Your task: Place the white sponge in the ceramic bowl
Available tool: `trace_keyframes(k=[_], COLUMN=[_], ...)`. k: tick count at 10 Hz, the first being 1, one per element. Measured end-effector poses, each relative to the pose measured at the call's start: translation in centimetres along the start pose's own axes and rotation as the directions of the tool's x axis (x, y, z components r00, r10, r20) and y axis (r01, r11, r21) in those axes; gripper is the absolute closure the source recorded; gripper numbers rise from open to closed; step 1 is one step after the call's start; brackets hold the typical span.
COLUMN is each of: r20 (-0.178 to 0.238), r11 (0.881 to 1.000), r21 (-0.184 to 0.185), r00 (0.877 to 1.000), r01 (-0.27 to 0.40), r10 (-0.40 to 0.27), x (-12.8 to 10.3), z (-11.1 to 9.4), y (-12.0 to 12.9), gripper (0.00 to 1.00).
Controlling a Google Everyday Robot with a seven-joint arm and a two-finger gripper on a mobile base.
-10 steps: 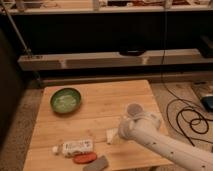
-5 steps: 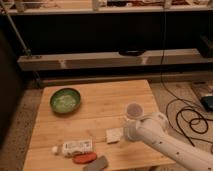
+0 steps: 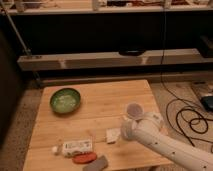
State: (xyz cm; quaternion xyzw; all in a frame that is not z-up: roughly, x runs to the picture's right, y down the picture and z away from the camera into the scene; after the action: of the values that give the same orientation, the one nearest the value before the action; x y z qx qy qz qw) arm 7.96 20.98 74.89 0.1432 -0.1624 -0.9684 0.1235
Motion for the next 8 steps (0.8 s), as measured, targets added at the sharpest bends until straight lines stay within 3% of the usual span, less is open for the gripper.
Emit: trace_keyframes(k=[1,3,5,8], r20=[-0.006,-0.024,-0.032,-0.040], r11=[0.993,0.964,0.953,0.948], r21=[0.012,0.051,0.091,0.163], r00=[0.993,0.966,0.957,0.962], r01=[0.114,0.260,0.289,0.274], r10=[-0.114,-0.259,-0.288,-0.271], x=[0.3,1.1,0.9,0.0], z=[0.1,0.8,1.8,4.4], y=[0.0,0.1,0.4,0.8], gripper=[0.20,0.20,0.20,0.20])
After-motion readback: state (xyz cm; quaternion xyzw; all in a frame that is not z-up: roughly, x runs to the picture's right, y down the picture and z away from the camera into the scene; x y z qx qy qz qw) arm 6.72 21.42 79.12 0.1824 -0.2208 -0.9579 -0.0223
